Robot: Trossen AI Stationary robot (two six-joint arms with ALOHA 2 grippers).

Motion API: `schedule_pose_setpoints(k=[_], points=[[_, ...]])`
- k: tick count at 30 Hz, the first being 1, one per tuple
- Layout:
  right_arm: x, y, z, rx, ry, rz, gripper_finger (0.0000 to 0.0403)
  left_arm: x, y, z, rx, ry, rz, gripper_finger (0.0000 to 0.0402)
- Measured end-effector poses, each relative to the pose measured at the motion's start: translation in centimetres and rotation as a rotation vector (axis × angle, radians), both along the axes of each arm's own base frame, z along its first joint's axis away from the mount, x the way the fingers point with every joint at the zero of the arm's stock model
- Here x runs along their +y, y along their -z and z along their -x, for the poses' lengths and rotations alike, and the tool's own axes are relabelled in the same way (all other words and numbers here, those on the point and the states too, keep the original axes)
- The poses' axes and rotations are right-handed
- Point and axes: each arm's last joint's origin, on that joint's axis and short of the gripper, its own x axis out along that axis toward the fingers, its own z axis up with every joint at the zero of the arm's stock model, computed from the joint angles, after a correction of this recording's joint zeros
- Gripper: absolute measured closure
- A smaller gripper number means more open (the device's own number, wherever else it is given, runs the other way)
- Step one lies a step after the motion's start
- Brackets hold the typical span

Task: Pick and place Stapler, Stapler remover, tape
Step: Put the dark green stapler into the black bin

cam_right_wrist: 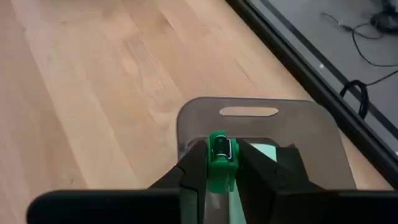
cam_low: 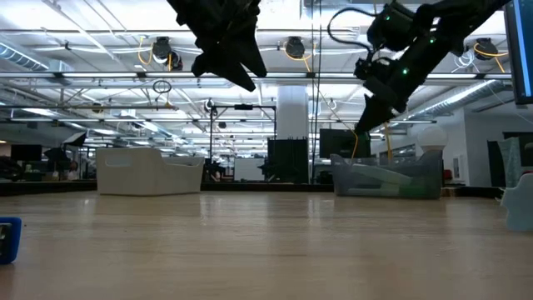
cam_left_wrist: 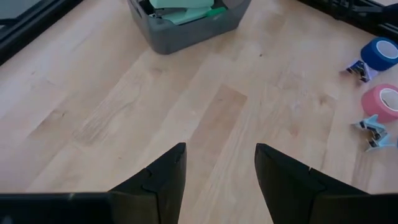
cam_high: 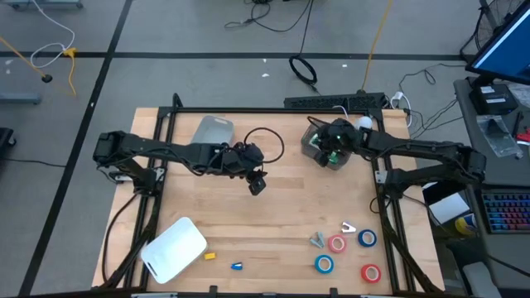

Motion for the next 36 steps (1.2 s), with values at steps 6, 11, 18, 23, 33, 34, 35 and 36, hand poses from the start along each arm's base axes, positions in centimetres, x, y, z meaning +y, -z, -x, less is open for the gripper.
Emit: schedule_pose_setpoints(k=[6,11,18,23,33,34,35,36], points=[[-0.6,1.9,-0.5,0.088,0.000,-0.060,0.0347,0.0,0.0,0.0,-0.001,0.000,0.000,0.0211],[-0.9,3.3,-1.0,0.150,-0.002,-0.086,0.0347,0.0,0.0,0.0,-0.001,0.000,0.000,0.0211],[-1.1,4.8,-1.1,0.244,0.016,-0.107,0.0340,0.0,0.0,0.0,-0.001,0.000,-0.001,0.0211],[-1.1,5.4,-1.1,0.276,0.016,-0.123,0.0338,0.0,0.0,0.0,-0.001,0.000,-0.001,0.0211],[-1.1,5.4,-1.2,0.278,0.015,-0.125,0.0310,0.0,0.0,0.0,0.001,0.004,-0.005,0.0211],[-1.1,5.4,-1.2,0.278,0.015,-0.124,0.0308,0.0,0.0,0.0,0.001,0.004,-0.005,0.0211],[-1.1,5.4,-1.2,0.280,0.011,-0.122,0.0305,0.0,0.0,0.0,0.001,0.004,-0.005,0.0211],[-1.1,5.4,-1.2,0.282,0.006,-0.120,0.0303,0.0,0.0,0.0,0.001,0.004,-0.005,0.0211]])
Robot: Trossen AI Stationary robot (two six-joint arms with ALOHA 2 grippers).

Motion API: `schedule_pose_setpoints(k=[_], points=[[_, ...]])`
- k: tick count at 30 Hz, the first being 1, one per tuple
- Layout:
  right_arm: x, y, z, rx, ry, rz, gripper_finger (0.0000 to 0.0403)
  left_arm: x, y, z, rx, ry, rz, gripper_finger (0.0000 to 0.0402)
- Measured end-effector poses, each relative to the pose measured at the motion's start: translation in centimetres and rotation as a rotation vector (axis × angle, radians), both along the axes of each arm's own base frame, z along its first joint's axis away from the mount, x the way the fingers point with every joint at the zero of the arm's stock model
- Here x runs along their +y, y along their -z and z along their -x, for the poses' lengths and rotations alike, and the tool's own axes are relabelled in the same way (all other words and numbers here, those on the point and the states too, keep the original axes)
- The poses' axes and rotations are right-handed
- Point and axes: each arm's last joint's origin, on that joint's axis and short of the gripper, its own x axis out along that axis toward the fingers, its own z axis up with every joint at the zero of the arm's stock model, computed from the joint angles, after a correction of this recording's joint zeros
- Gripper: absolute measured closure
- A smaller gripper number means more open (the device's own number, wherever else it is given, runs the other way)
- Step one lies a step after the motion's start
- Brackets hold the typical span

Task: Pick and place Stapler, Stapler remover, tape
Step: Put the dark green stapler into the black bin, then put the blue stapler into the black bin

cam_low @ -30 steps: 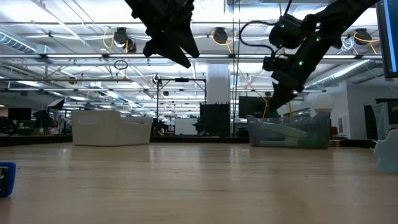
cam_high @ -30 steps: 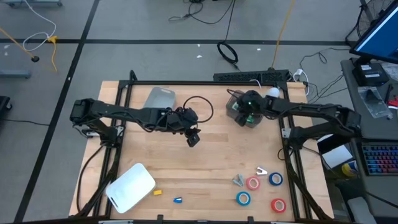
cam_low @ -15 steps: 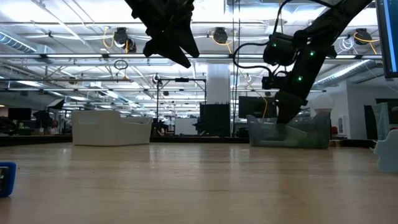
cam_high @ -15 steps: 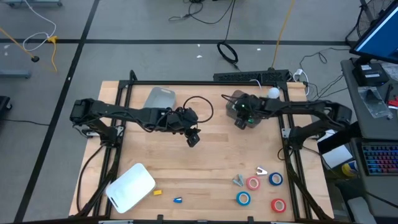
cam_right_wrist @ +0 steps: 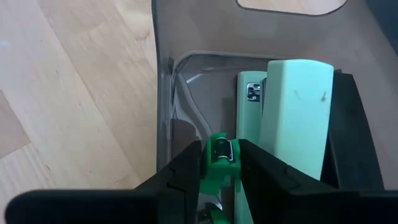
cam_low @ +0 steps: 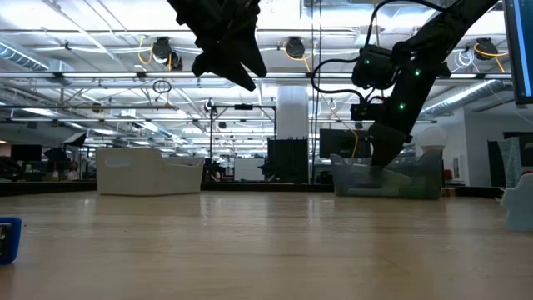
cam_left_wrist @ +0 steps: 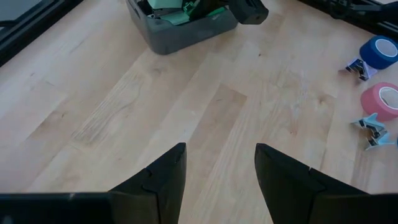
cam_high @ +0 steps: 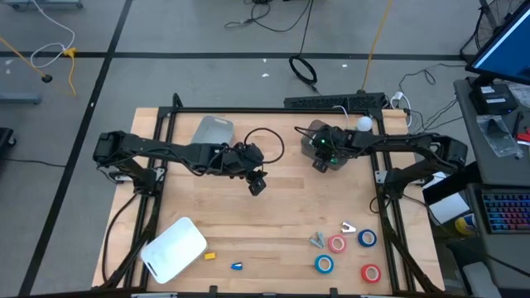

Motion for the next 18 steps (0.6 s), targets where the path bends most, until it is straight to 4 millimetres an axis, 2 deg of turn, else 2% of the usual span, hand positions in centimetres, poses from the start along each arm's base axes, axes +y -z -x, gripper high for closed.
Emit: schedule_pose_setpoints(k=[12,18], points=[[0.0,-0.1,0.0,-0.001,-0.006,0.003,0.0272,0.0,0.0,0.0,0.000,0.000,0.001,0.0211],[0.6,-2.3,0.4,-0.125,-0.043,0.011,0.0275,0.0,0.0,0.0,0.002,0.005,-0.005,0.0211]])
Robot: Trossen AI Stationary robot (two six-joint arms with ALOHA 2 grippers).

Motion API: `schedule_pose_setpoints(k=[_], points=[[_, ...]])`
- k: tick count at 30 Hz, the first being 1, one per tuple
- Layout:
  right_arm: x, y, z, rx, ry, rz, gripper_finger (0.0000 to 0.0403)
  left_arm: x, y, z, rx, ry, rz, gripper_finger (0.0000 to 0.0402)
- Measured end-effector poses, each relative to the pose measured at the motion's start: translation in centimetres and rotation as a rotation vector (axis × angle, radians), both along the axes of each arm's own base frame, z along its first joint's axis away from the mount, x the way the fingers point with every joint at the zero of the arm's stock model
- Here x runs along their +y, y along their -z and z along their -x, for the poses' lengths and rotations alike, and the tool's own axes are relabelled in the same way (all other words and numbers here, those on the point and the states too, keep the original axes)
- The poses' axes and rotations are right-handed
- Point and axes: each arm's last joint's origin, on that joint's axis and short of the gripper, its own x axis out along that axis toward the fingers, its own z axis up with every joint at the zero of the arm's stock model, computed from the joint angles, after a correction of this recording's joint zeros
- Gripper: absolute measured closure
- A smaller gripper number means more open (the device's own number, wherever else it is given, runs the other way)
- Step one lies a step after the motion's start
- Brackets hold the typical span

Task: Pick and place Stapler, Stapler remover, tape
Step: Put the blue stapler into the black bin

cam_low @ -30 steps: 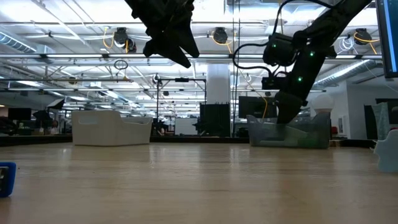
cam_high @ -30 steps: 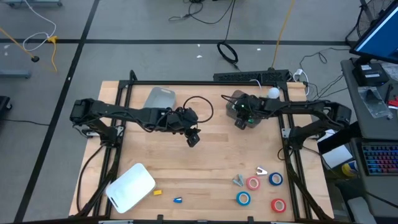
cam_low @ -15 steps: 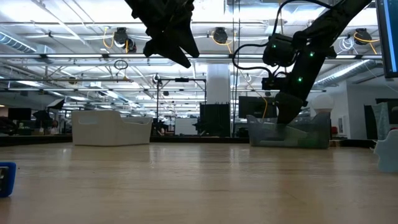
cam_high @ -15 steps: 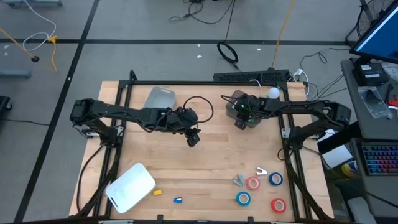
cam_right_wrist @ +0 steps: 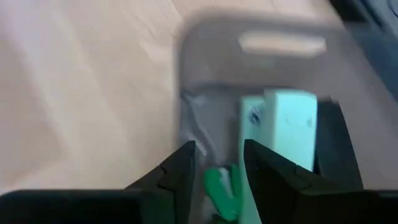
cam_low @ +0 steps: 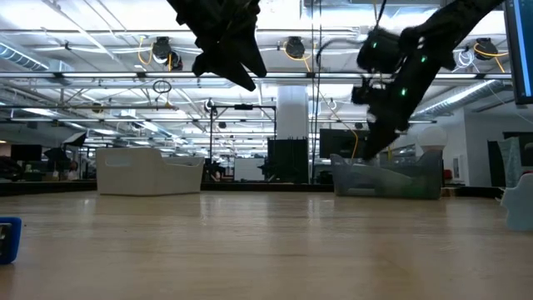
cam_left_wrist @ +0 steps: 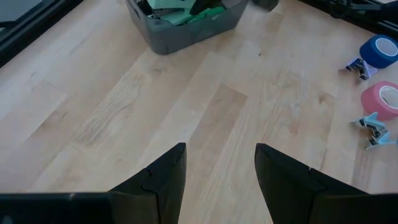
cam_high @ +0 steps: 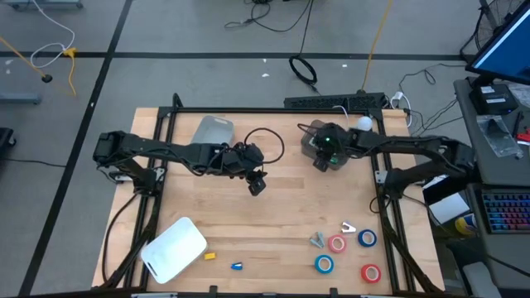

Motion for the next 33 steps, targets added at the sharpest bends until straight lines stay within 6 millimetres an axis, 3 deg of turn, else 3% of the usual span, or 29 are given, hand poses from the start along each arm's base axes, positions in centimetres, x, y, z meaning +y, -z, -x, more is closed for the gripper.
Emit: schedule_pose_setpoints(k=[8,17,25,33], points=[[2.3,-5.8,2.8,-0.388,-0.114,-0.193,0.0286,-1.4,0.2,0.3,0.045,0.095,0.003,0.0211],[5.6,-10.7,8.0,-0.679,-0.185,-0.168,0.0287,-6.8,1.5,2.7,0.280,0.389,0.117,0.0211],[7.5,-12.5,11.0,-0.826,-0.265,-0.136,0.0287,-13.5,3.8,3.9,0.400,0.575,0.211,0.0211],[7.6,-12.6,11.2,-0.836,-0.273,-0.133,0.0287,-18.3,7.2,3.5,0.409,0.563,0.293,0.0211]])
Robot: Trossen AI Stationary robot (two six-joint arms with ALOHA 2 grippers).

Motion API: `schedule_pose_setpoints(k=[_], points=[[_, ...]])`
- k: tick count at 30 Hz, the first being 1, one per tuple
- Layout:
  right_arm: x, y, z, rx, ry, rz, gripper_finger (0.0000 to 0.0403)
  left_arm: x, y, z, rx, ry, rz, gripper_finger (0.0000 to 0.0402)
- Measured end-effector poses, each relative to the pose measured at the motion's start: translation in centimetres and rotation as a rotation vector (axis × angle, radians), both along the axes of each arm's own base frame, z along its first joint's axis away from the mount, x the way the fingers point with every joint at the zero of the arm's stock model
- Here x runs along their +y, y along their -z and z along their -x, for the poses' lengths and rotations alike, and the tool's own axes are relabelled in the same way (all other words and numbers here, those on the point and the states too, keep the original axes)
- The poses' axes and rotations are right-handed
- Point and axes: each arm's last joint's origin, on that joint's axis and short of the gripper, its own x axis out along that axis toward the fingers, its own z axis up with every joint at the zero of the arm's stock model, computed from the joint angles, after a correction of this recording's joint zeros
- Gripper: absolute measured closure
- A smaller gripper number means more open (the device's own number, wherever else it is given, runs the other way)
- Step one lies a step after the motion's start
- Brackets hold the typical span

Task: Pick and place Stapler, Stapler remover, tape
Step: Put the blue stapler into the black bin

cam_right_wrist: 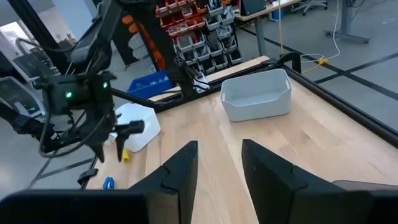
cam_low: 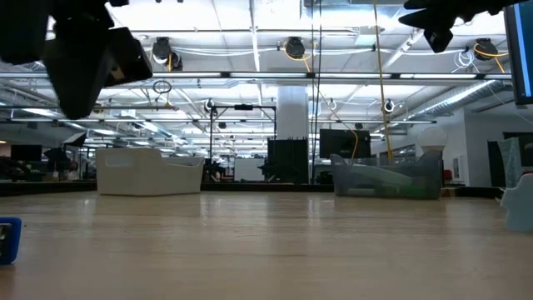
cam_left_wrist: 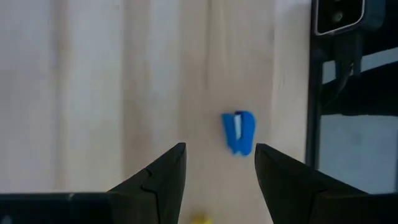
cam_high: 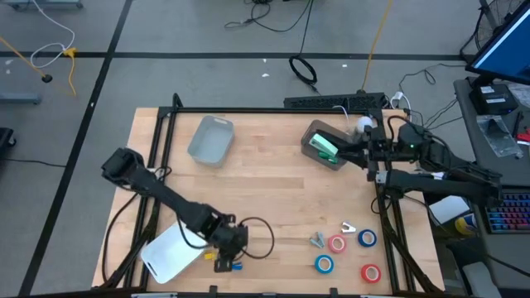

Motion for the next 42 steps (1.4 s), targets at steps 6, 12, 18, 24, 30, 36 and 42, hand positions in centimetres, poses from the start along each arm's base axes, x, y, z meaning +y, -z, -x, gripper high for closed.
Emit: schedule_pose_setpoints(k=[6,12,18,24,30,36,42], points=[[0.0,0.0,0.0,0.002,-0.001,-0.001,0.0287,-2.4,2.0,-0.3,0.013,-0.005,0.065,0.0211],[0.0,0.1,0.0,0.007,-0.002,0.003,0.0287,-3.7,3.0,0.3,0.042,-0.024,0.050,0.0211],[0.0,0.1,0.0,0.009,-0.003,0.004,0.0287,-4.0,4.1,0.0,0.052,-0.060,0.035,0.0211],[0.0,0.1,0.0,0.010,-0.003,0.004,0.0287,-4.2,5.1,-0.1,0.073,-0.066,0.025,0.0211],[0.0,0.1,0.0,0.011,-0.003,0.004,0.0287,-4.8,6.2,-0.1,0.097,-0.042,0.036,0.0211],[0.0,0.1,0.0,0.009,-0.003,0.005,0.0287,-4.9,6.8,-0.2,0.092,-0.060,0.014,0.0211],[0.0,0.1,0.0,0.009,-0.002,0.004,0.0287,-4.7,6.9,-0.3,0.072,-0.082,-0.017,0.0243]])
